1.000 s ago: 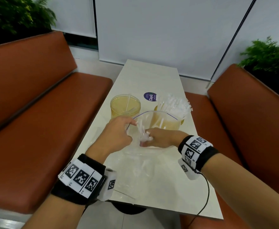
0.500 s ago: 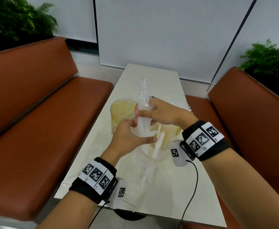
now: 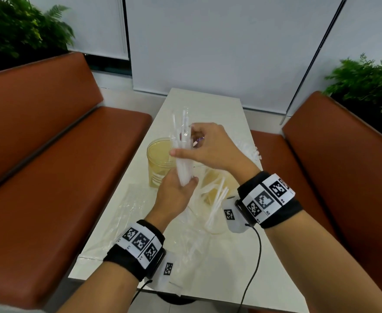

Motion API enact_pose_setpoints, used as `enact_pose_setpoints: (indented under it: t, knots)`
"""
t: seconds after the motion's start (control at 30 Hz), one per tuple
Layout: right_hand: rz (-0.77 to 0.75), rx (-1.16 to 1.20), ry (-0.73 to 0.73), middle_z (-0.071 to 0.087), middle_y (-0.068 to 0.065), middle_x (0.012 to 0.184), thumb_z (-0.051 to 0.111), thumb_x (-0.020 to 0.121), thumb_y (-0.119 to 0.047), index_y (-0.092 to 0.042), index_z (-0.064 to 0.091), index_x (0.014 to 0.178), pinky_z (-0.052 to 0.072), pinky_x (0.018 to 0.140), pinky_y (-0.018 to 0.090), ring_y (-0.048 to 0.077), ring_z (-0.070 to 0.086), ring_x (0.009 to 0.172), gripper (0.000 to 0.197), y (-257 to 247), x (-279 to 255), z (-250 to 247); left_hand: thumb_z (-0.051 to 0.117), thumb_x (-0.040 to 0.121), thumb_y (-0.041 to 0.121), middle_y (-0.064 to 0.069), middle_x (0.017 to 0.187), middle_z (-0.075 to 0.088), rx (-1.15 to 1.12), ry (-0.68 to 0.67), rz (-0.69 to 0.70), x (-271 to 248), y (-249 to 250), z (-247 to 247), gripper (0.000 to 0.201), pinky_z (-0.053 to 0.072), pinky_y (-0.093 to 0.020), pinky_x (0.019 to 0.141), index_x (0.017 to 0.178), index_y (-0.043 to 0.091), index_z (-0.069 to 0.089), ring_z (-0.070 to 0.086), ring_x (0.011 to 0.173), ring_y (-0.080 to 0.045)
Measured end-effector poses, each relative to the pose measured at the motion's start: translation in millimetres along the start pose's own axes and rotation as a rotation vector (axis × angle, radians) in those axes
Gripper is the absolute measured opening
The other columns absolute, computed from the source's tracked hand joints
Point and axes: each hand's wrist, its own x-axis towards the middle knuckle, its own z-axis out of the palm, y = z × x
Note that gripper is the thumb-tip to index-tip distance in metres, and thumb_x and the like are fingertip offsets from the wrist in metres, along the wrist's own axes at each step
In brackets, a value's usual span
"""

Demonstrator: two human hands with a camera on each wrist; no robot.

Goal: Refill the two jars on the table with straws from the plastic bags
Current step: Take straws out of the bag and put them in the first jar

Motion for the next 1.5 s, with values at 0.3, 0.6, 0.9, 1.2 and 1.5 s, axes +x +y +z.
enact_pose_setpoints:
  t: [0.3,0.6,0.9,1.2,1.5]
  knots:
    - [-0.223,-0.377,0.010,0.076,-0.004,0.100,0.048,0.101,-0.048,-0.020,0.076,0.098,0.055,0.086,0.035,0.016,0.069,0.092,0.040,-25,36,11,0.067,0.092,0.033,-0.002,0.091,0.064,0.018,-0.019,0.034,8,-4,7,0.024,0.052,-0.035,0.072,0.105,0.013,0.061,0.063,0.084,-0.021]
    - [0.029,0.183,0.176,0.060,-0.004,0.122,0.080,0.079,-0.047,-0.029,0.049,0.137,0.057,0.089,0.031,0.011,0.063,0.106,0.068,1,15,42,0.064,0.097,0.029,0.004,0.112,0.072,-0.131,0.010,0.041,9,-2,4,0.025,0.054,-0.029,0.089,0.121,0.020,0.062,0.067,0.103,-0.008]
    - [0.257,0.478,0.071,0.064,0.002,0.059,0.066,0.097,-0.026,-0.015,0.063,0.087,0.063,0.075,0.045,0.022,0.070,0.058,0.015,2,0,60,0.073,0.088,0.009,0.006,0.101,0.070,-0.175,-0.061,0.017,9,1,-1,0.037,0.056,-0.014,0.070,0.120,0.016,0.056,0.069,0.088,0.000]
    - [-0.050,0.642,0.456,0.051,-0.005,0.056,0.061,0.101,-0.025,-0.010,0.058,0.090,0.046,0.049,0.030,0.014,0.049,0.046,0.019,-47,51,-52,0.093,0.065,0.032,0.010,0.098,0.060,0.008,-0.054,0.007,9,-1,-10,0.047,0.043,-0.017,0.071,0.106,0.023,0.072,0.050,0.073,-0.003]
    - [0.024,0.444,0.692,0.054,-0.002,0.067,0.062,0.096,-0.024,-0.016,0.054,0.090,0.046,0.052,0.031,0.010,0.050,0.049,0.013,45,67,-80,0.084,0.079,0.021,0.007,0.104,0.063,0.020,-0.036,0.024,5,-4,-25,0.034,0.040,-0.005,0.064,0.110,0.015,0.071,0.048,0.062,0.019]
